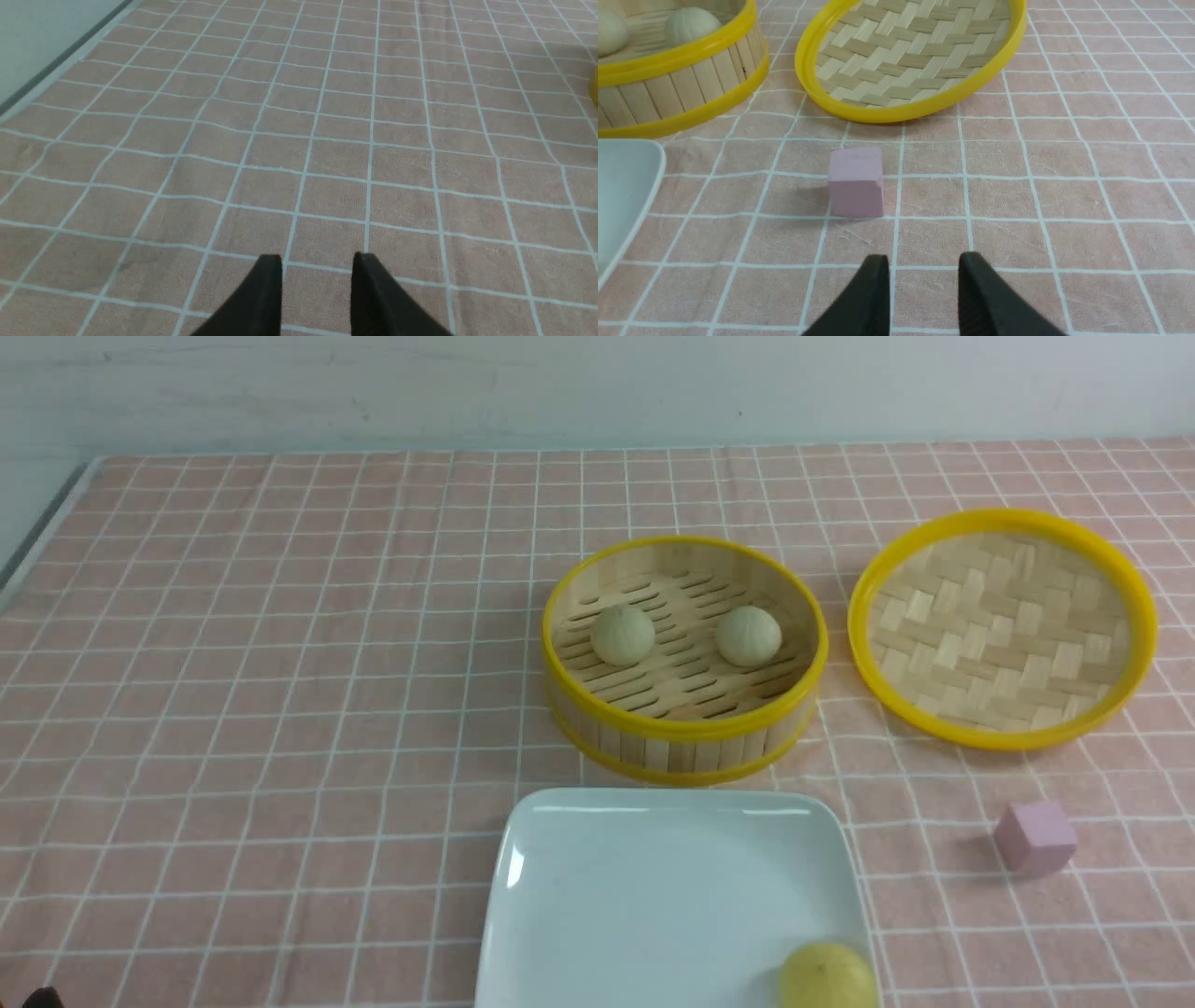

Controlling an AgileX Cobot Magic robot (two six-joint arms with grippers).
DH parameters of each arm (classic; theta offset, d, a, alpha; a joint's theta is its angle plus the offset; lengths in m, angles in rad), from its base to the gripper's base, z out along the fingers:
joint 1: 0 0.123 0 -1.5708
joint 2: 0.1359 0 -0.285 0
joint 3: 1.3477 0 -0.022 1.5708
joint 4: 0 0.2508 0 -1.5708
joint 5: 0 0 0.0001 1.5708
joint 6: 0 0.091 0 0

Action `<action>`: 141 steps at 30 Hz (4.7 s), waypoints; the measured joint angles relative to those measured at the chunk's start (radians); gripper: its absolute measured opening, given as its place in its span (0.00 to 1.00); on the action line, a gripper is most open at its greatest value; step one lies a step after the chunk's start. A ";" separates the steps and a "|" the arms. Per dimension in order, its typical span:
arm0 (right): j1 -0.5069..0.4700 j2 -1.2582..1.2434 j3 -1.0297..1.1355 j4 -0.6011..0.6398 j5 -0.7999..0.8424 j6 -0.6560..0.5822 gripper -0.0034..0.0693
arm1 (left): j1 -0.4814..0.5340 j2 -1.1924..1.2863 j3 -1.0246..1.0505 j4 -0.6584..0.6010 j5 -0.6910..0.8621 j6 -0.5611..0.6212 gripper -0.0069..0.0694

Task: Put the steamed buns into the plate on the pink tablecloth.
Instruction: 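Reach toward a bun in the bamboo steamer with the right gripper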

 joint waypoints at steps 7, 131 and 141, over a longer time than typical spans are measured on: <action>0.000 0.000 0.000 0.000 0.000 0.000 0.37 | 0.000 0.000 0.000 0.000 0.000 0.000 0.41; 0.336 2.151 -1.636 0.214 0.093 -0.313 0.54 | 0.000 1.238 -0.826 -0.855 0.545 0.487 0.43; 0.336 2.068 -1.639 0.209 0.210 -0.313 0.08 | 0.000 1.238 -0.826 -0.815 0.544 0.488 0.43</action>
